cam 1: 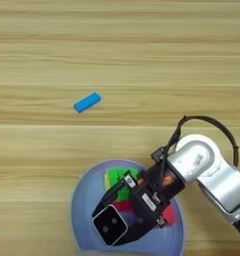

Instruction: Move the objects on the table

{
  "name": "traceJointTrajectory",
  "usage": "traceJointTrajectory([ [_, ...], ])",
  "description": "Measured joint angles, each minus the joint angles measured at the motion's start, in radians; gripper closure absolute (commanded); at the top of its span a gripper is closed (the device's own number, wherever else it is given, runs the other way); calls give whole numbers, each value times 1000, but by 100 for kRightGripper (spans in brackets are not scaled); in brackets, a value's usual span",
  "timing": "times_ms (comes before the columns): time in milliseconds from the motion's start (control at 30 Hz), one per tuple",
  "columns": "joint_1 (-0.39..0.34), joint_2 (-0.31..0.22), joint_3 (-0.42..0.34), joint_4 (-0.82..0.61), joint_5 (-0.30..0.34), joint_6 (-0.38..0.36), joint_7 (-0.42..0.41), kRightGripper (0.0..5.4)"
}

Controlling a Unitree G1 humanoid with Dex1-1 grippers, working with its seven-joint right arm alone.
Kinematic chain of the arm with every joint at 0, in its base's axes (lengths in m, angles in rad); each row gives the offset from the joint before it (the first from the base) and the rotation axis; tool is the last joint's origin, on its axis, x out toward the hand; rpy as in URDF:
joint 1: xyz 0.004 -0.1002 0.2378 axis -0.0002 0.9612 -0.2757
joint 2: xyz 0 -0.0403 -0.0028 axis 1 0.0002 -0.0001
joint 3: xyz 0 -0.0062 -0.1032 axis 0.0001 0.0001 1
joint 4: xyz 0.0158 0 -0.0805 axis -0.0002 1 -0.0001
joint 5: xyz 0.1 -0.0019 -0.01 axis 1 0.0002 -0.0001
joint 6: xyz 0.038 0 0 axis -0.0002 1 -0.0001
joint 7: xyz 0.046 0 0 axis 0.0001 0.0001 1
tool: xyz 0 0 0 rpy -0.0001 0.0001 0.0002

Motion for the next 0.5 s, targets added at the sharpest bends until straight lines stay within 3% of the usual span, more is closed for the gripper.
traceJointTrajectory([
  [367,-15,-23,112,3,-79,-26,54,293],
  [500,-29,-36,149,10,-139,-52,54,293],
])
